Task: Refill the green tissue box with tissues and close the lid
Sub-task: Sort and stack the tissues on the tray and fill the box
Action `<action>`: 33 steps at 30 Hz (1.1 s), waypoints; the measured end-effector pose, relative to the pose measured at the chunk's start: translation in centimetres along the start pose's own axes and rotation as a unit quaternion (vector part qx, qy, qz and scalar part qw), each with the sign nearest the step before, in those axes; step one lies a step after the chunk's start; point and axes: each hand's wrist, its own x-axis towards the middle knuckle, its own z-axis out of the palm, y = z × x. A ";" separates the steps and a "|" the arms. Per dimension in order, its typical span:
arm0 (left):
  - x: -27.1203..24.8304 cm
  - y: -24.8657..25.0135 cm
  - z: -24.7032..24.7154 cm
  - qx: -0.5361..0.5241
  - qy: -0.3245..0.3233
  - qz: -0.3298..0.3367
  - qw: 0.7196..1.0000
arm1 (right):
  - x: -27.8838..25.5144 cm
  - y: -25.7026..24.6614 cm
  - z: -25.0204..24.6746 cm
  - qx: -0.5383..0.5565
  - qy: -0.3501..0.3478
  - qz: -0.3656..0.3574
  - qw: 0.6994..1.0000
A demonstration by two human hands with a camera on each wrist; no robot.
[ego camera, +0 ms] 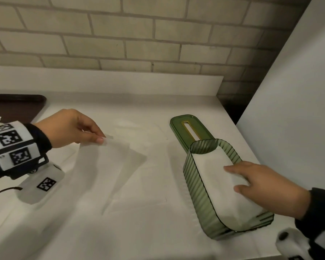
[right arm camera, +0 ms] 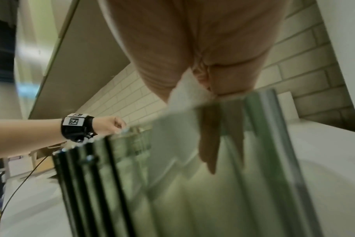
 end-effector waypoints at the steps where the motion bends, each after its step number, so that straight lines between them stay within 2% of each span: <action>1: -0.3 0.4 -0.2 -0.012 0.008 0.013 1.000 | 0.0 0.1 0.0 0.009 0.004 0.002 1.000; 6: -0.9 2.1 -1.2 -0.140 0.058 0.044 0.987 | -0.6 -0.4 -0.3 0.077 -0.034 0.007 0.996; 8: -0.9 2.6 -1.3 -0.188 0.078 0.047 0.978 | -1.3 -0.7 -0.4 0.046 -0.048 -0.003 0.998; 10: -0.8 3.2 -1.1 -0.242 0.087 0.039 0.966 | -2.2 -1.3 -0.6 -0.029 -0.026 -0.015 0.999; 13: -0.5 4.1 -0.4 -0.307 0.084 0.038 0.947 | -3.4 -2.7 -1.4 -0.129 0.052 -0.026 0.990; 15: -0.3 5.2 0.3 -0.353 0.078 0.039 0.932 | -3.9 -3.3 -2.0 -0.146 0.082 -0.028 0.986; 17: -0.2 6.8 0.9 -0.391 0.073 0.035 0.917 | -4.2 -3.5 -2.5 -0.069 0.092 -0.034 0.993; 18: -0.2 7.6 1.1 -0.404 0.074 0.032 0.911 | -4.3 -3.7 -2.6 0.014 0.097 -0.040 0.994; 20: 0.0 9.1 1.6 -0.421 0.070 0.039 0.904 | -4.6 -4.3 -2.8 0.200 0.105 -0.075 0.971; 22: 0.2 10.3 2.3 -0.431 0.059 0.045 0.899 | -4.4 -4.8 -2.6 0.314 0.111 -0.115 0.936; 25: 0.4 12.0 3.6 -0.448 0.039 0.048 0.892 | -4.0 -6.3 -2.7 0.409 0.116 -0.150 0.892; 28: 0.5 13.0 4.7 -0.455 0.024 0.054 0.888 | -3.4 -7.3 -2.9 0.512 0.101 -0.128 0.844; 33: 0.4 13.9 6.0 -0.461 0.026 0.064 0.885 | -2.4 -6.9 -2.6 0.552 0.089 -0.115 0.821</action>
